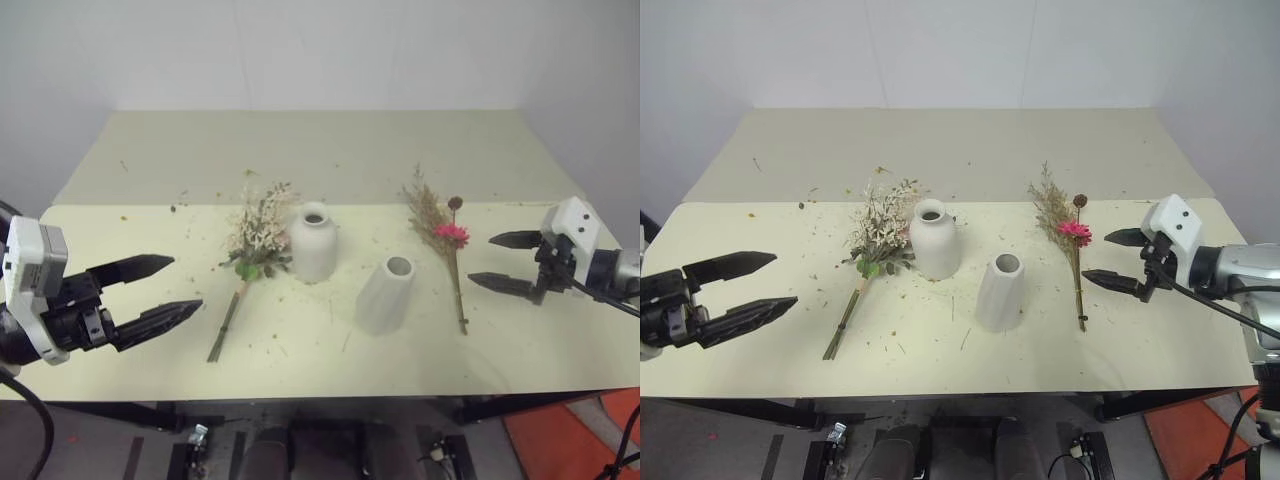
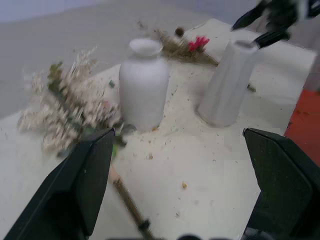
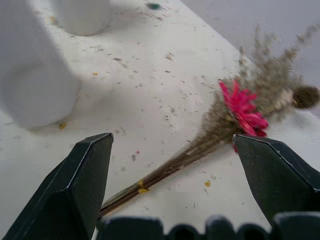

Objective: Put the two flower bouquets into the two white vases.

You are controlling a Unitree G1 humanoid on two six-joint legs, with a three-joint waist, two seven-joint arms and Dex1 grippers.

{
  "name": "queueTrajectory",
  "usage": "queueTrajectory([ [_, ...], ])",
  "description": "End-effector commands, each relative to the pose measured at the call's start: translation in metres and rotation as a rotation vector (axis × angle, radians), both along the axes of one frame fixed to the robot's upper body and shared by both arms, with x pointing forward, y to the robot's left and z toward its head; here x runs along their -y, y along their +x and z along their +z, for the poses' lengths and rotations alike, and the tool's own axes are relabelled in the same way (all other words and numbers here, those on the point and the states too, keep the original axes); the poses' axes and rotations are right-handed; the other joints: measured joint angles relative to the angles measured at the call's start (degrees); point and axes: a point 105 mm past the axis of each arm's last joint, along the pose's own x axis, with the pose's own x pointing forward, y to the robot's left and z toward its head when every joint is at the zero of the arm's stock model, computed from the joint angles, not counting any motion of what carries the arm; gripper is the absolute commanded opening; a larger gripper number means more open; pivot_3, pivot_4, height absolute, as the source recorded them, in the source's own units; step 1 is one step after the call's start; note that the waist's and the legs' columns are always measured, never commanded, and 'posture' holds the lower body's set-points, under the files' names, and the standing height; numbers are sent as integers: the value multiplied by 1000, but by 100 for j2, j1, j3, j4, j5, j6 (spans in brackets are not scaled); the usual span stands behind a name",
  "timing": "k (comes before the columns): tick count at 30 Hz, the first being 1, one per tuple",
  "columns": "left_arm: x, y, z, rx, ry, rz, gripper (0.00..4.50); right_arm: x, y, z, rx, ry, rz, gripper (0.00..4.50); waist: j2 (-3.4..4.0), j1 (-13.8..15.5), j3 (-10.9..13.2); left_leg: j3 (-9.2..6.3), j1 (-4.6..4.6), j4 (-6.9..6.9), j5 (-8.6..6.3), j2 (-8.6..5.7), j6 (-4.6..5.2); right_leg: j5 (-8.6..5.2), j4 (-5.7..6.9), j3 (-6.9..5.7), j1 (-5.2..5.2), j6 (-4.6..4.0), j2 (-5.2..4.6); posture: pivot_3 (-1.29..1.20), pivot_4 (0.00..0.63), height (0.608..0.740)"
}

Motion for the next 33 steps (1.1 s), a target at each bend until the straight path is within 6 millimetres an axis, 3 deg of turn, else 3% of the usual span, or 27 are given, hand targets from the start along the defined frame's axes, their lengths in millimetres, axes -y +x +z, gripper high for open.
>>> queueTrajectory([
  [1,10,4,16,46,1,-117,4442,-10,10,4,-51,-22,-82,4500,0,-2,0,0,0,0,0,0,0,0,2,0,0,0,0,0,150,740],
  [12,16,18,27,41,71,-261,4442,-18,34,-3,-338,-35,-350,4500,1,-32,2,0,-18,-2,0,-1,0,2,3,0,-21,-8,12,0,150,740],
  [22,19,26,25,41,85,-305,4442,-25,47,-30,-479,-130,-366,4500,1,-38,2,0,-28,0,0,-3,0,3,1,-1,-29,-8,11,0,150,740],
  [28,20,28,24,43,90,-309,4442,-22,57,-32,-472,-128,-372,4500,1,-89,3,0,-33,-1,0,-2,0,4,3,-1,-34,-8,12,0,150,740],
  [31,19,27,23,39,91,-307,4500,-23,59,-36,-473,-128,-370,3899,1,-122,3,-1,-32,0,0,-2,0,4,5,-2,-33,-8,12,0,150,740],
  [33,19,28,22,37,93,-305,4500,-24,60,-41,-476,-129,-365,3242,1,-137,3,-1,-29,0,0,-2,0,4,7,-2,-32,-8,12,0,150,740],
])
